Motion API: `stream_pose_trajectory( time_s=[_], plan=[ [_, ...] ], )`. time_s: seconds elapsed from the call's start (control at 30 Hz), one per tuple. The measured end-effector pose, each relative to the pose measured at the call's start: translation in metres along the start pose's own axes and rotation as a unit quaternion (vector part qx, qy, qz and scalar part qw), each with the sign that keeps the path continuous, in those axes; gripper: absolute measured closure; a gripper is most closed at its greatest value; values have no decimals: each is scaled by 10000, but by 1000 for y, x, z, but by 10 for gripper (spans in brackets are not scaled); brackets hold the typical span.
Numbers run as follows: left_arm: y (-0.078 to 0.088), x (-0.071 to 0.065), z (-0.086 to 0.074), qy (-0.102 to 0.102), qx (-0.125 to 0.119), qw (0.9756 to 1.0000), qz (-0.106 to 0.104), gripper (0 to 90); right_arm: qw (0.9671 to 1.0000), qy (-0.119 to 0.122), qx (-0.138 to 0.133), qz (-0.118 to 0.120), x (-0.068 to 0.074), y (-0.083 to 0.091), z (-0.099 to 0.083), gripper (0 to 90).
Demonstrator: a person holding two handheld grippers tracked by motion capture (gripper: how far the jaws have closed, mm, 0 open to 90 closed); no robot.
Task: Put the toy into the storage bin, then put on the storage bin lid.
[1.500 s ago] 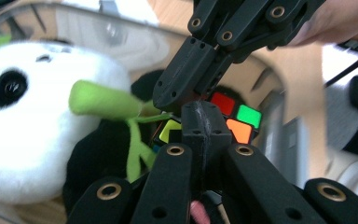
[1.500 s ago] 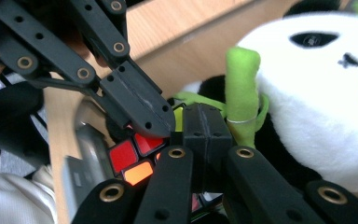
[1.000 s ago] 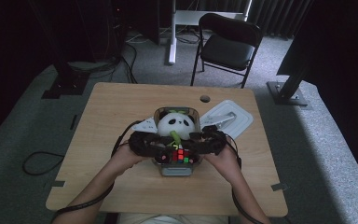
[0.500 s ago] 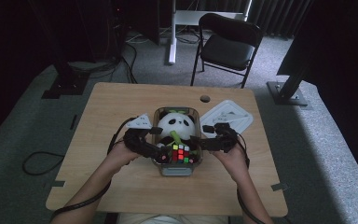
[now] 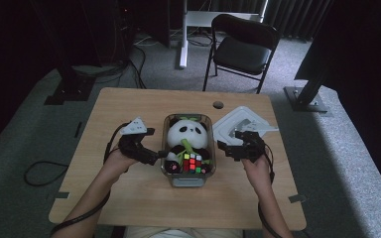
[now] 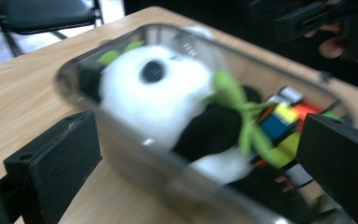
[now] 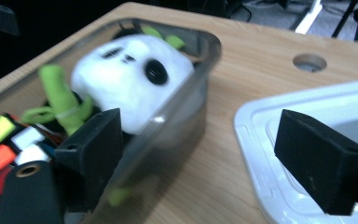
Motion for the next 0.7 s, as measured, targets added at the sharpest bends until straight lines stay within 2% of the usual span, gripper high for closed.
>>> stream_pose_trajectory(
  time_s=[0.1,0.13,0.17,0.2,0.3,0.33,0.47,0.63,0.7],
  plan=[
    [0,6,-7,28,0,10000,70,4,9999,-114,40,31,-5,-2,-5,192],
    [1,12,-13,109,-91,9999,85,4,9998,-174,82,7,-8,-4,-7,191],
    [1,15,-17,150,-48,9998,96,4,9991,-374,214,-38,-11,-7,-12,133],
    [1,18,-21,188,-29,9997,161,4,9989,-371,288,-42,-12,-8,-14,121],
    [3,24,-27,288,-58,9994,199,4,9987,-422,279,94,-13,-9,-17,121],
    [4,32,-36,421,-66,9987,278,4,9982,-493,253,221,-14,-9,-18,121],
    [7,42,-52,597,-124,9976,339,4,9980,-585,219,-31,-25,-12,-25,123],
    [6,53,-67,743,-161,9964,384,4,9970,-711,265,-177,-33,-18,-33,118],
    [4,57,-73,813,-140,9956,438,4,9970,-677,294,-234,-36,-19,-36,118]
  ],
)
Point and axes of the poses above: each handheld gripper's, and its own axes: y roughly backward along the jaws, z roughly out of its top, x roughly to its left, the point moved 5 cm from there along -y, roughly forward along the jaws, and after that the axes turned 2 degrees about x, right-handed, at the moved point
